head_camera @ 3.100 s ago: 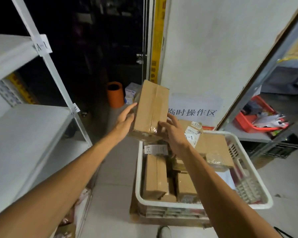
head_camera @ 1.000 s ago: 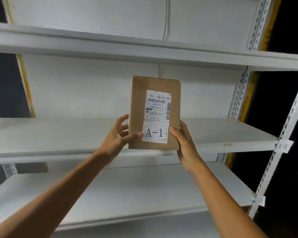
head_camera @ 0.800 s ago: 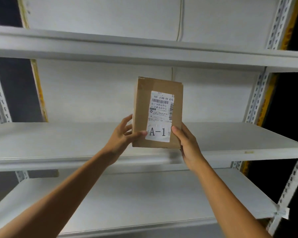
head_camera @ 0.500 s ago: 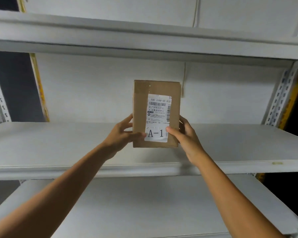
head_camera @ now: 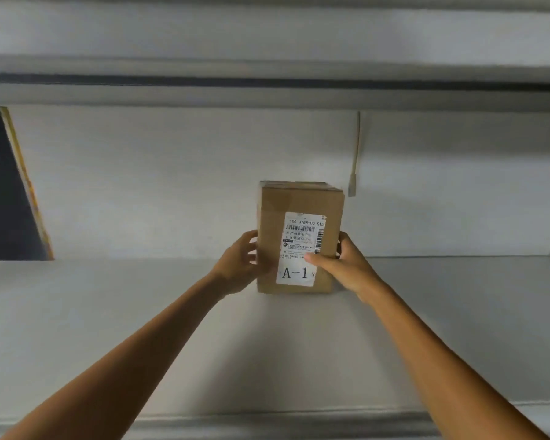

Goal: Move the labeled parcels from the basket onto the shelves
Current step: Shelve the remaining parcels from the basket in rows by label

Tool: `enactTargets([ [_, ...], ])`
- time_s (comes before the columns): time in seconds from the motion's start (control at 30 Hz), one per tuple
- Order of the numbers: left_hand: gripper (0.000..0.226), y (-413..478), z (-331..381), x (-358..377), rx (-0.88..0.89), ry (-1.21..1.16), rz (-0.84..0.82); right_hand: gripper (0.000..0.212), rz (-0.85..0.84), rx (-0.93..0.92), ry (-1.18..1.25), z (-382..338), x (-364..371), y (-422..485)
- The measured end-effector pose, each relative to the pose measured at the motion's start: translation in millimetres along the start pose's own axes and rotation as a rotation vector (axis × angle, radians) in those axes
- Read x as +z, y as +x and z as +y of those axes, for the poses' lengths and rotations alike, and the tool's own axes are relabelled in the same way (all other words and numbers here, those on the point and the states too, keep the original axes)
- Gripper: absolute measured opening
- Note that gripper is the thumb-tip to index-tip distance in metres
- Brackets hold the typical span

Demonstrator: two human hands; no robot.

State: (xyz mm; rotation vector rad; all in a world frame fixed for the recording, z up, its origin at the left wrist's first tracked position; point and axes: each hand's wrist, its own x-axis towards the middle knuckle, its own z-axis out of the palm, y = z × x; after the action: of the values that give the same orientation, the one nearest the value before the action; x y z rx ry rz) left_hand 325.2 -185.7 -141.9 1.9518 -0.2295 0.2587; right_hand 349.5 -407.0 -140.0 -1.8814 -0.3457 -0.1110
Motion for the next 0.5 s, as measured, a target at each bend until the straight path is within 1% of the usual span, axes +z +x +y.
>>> enactTargets([
  [0.1,0.062,25,-11,5,0.036,0.126,0.017,0.056,0.047,-0.013,-0.033,9,2,20],
  [0.17,0.051,36,-17,6,0.056,0.136,0.018,0.053,0.070,-0.041,-0.070,11,5,31],
  [0.23,0.044,45,-24,5,0.051,0.090,0.027,0.048,0.080,-0.076,-0.105,13,7,41],
  [0.3,0.041,50,-28,4,0.049,0.034,0.029,0.035,0.084,-0.124,-0.117,14,4,48],
  [0.37,0.039,53,-31,2,0.067,0.041,0.010,0.024,0.071,-0.188,-0.117,17,1,53],
  [0.43,0.040,53,-32,1,0.075,0.047,0.004,0.022,0.072,-0.215,-0.133,20,-1,56],
  [0.5,0.041,52,-34,2,0.060,0.044,0.020,0.023,0.086,-0.176,-0.144,21,1,54],
])
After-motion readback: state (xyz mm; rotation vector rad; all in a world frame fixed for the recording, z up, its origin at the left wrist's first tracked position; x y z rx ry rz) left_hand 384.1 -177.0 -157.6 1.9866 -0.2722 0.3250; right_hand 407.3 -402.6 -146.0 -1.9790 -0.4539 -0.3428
